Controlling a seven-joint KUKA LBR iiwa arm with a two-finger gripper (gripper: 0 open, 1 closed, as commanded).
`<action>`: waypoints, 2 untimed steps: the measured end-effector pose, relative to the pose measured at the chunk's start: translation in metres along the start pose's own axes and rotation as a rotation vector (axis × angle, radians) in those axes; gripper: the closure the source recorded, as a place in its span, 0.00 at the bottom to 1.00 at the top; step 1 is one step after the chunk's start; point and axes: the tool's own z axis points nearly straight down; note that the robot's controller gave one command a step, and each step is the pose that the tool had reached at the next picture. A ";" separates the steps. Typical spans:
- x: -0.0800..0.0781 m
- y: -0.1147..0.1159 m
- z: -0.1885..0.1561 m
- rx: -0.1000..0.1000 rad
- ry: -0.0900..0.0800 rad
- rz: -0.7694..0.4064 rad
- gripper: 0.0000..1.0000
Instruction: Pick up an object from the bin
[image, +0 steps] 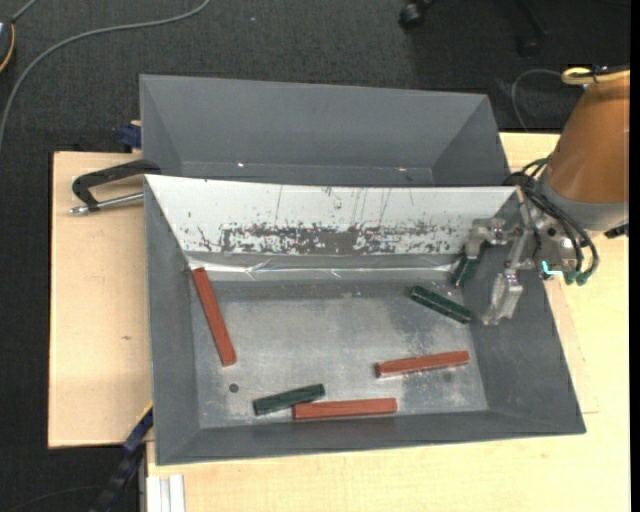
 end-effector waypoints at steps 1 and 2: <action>-0.014 0.001 0.132 -0.001 0.001 0.060 0.00; -0.014 0.001 0.131 0.000 0.000 0.060 1.00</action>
Offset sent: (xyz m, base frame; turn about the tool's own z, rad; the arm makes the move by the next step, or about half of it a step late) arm 0.0132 0.0005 -0.1324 0.0609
